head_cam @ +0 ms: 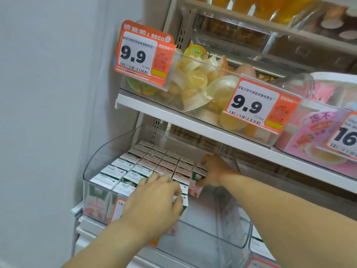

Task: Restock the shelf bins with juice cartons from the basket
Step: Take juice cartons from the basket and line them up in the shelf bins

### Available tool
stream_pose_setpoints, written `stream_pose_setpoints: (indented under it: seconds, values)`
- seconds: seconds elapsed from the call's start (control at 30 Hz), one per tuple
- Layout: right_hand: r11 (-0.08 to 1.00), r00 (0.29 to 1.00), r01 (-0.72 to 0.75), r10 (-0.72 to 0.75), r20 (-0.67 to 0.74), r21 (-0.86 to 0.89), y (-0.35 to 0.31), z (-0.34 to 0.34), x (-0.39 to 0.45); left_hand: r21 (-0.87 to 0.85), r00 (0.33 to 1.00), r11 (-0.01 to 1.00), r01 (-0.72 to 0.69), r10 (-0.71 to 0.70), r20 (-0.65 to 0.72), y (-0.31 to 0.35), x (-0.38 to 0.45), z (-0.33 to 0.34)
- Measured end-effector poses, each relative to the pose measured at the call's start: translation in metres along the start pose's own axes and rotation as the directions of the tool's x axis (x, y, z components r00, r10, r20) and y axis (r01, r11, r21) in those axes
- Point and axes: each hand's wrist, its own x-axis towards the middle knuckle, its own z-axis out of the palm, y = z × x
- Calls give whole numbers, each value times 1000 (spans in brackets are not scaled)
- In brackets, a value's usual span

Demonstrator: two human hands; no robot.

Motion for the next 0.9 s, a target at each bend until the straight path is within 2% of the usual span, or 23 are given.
stream_pose_setpoints:
  seconds: [0.07, 0.17, 0.3, 0.37, 0.43, 0.53, 0.6, 0.63, 0.7, 0.77, 0.9]
  values:
    - [996, 998, 67, -68, -11, -63, -6, -11, -17, -35, 1000, 999, -2, 2, -7, 1, -1, -2]
    - [982, 982, 182, -184, -44, -60, -16, -28, -64, -164, 987, 985, -56, 29, -159, 12, -6, -13]
    - [895, 899, 414, -374, -228, 166, -18, -40, -162, -187, 906, 969, -163, 72, -417, 47, -24, -32]
    - [842, 872, 467, -389, -297, 269, -12, -40, -218, -254, 893, 955, -154, 25, -449, 69, -44, -32]
    - [802, 869, 476, -366, -332, 360, 0, -29, -266, -334, 909, 933, -137, -16, -417, 88, -73, -22]
    - [776, 921, 388, -303, -245, 498, 33, 12, -319, -436, 968, 900, -22, -90, -235, 110, -127, 12]
    - [772, 962, 255, -266, -68, 582, 60, 50, -344, -482, 988, 865, 138, -156, 3, 119, -165, 42]
    - [767, 970, 175, -243, 27, 618, 75, 71, -355, -483, 977, 850, 209, -164, 135, 123, -184, 57]
    - [756, 970, 24, -177, 169, 654, 102, 113, -375, -442, 914, 839, 318, -146, 379, 131, -220, 86]
    - [745, 958, -98, -109, 265, 660, 121, 153, -395, -368, 824, 841, 396, -149, 547, 137, -250, 113]
    - [696, 911, -263, -49, 410, 668, 150, 223, -432, -229, 669, 853, 469, -174, 723, 143, -298, 166]
